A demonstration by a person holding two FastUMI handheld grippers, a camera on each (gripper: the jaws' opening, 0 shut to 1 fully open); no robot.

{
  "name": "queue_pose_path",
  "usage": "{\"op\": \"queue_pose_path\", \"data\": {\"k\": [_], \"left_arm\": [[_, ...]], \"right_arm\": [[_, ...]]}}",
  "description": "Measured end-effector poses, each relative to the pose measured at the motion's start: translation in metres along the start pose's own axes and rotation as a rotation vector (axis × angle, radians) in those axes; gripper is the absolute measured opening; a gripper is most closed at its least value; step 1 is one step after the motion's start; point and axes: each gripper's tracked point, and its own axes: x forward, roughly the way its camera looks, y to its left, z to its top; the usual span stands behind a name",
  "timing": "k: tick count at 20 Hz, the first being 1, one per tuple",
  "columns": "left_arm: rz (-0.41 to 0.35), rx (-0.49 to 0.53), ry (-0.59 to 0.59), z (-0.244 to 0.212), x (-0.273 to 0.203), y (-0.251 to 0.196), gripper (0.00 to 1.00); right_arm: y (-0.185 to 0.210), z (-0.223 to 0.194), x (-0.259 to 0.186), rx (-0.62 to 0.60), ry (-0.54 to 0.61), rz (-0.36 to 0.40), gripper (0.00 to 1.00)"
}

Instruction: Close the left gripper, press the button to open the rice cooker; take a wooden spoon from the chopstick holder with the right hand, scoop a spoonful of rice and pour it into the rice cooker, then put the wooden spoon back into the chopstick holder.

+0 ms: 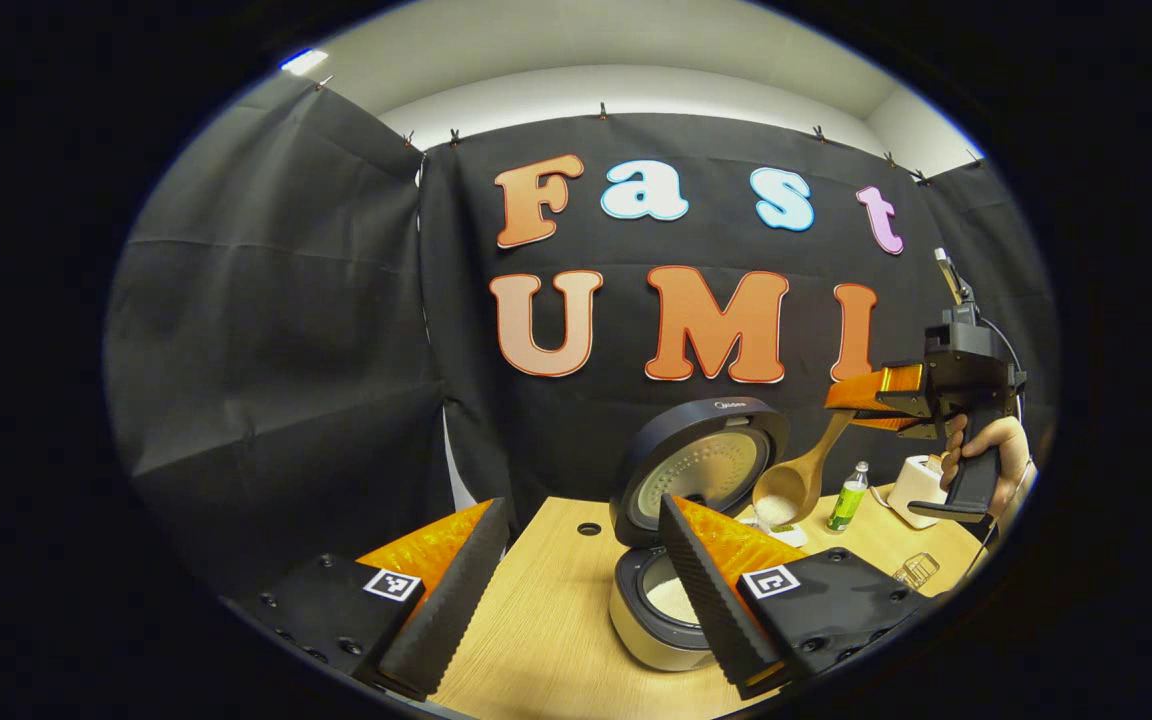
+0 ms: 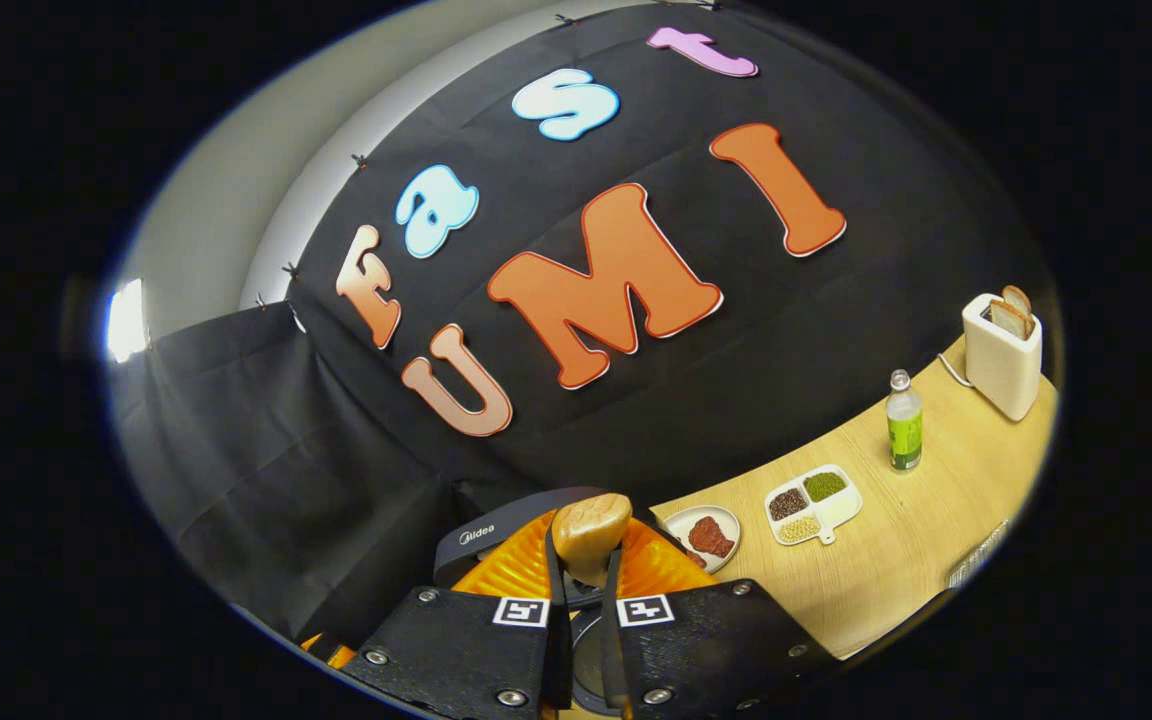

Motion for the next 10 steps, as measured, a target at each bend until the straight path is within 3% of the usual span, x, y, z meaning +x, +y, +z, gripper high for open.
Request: {"op": "queue_pose_path", "data": {"k": [10], "left_arm": [[0.008, 0.005, 0.005, -0.003, -0.003, 0.004, 1.0]], "right_arm": [[0.011, -0.017, -0.003, -0.183, 0.014, 0.041, 0.1]]}}
